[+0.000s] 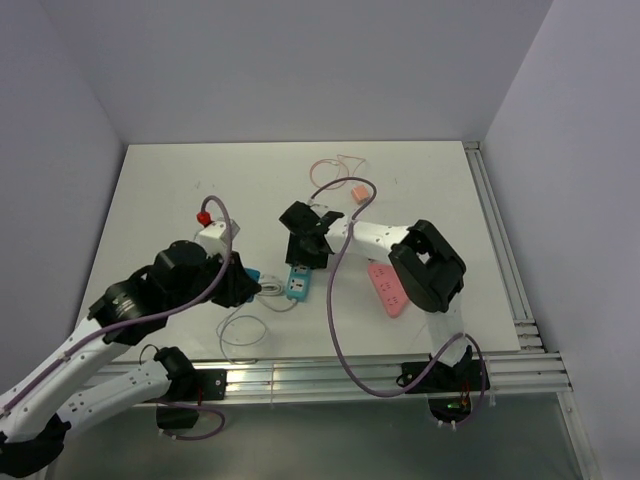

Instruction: Insert the plug

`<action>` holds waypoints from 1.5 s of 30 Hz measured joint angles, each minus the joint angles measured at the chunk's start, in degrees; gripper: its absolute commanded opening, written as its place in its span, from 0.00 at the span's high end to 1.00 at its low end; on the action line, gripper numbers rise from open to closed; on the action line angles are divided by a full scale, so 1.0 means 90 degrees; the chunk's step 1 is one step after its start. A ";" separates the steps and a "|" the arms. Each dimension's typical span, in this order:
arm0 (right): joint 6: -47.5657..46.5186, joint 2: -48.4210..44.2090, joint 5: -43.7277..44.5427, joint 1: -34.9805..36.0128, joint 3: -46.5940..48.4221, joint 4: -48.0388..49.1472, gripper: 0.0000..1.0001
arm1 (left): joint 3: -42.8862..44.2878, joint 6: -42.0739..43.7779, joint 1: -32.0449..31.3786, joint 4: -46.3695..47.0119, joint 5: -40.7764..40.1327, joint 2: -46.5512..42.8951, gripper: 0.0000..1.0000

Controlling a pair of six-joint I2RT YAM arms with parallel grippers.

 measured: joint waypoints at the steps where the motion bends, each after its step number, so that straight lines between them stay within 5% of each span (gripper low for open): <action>1: -0.0070 -0.0041 -0.0017 0.0019 -0.0070 0.0056 1.00 | -0.0056 -0.0075 0.0000 0.0053 0.0024 0.0141 0.99; 4: -0.0209 -0.0175 -0.0087 0.0087 -0.0304 0.0279 0.96 | -0.0355 -0.0423 0.0000 0.0206 0.0061 0.0491 1.00; 8: -0.0221 -0.0384 -0.0124 0.0223 -0.0646 0.0588 0.52 | -0.1078 -0.1018 0.0000 0.0593 -0.0070 0.0588 1.00; 11: -0.0199 -0.0614 -0.0185 0.0328 -0.0969 0.0763 0.42 | -0.1455 -0.1428 0.0000 0.0806 -0.0257 0.0537 1.00; 12: -0.0199 -0.0680 -0.0216 0.0342 -0.1044 0.0760 0.24 | -0.1508 -0.1528 0.0000 0.0896 -0.0299 0.0542 1.00; 13: -0.0238 -0.0746 -0.0270 0.0352 -0.1124 0.0733 0.22 | -0.1532 -0.1588 0.0000 0.0998 -0.0340 0.0571 1.00; 26: -0.0758 -0.2407 -0.0367 0.0202 -0.1447 -0.0104 0.20 | -0.1498 -0.1637 -0.0126 0.2113 -0.0367 0.1817 1.00; 36: -0.1297 -0.4889 -0.0389 -0.1690 -0.2305 -0.0262 0.23 | -0.0627 -0.0826 -0.0257 0.2110 -0.0221 0.3385 1.00; 45: -0.1596 -0.5105 -0.0867 -0.1972 -0.3130 -0.0238 0.25 | -0.0112 -0.0291 -0.0255 0.1821 -0.0216 0.4435 1.00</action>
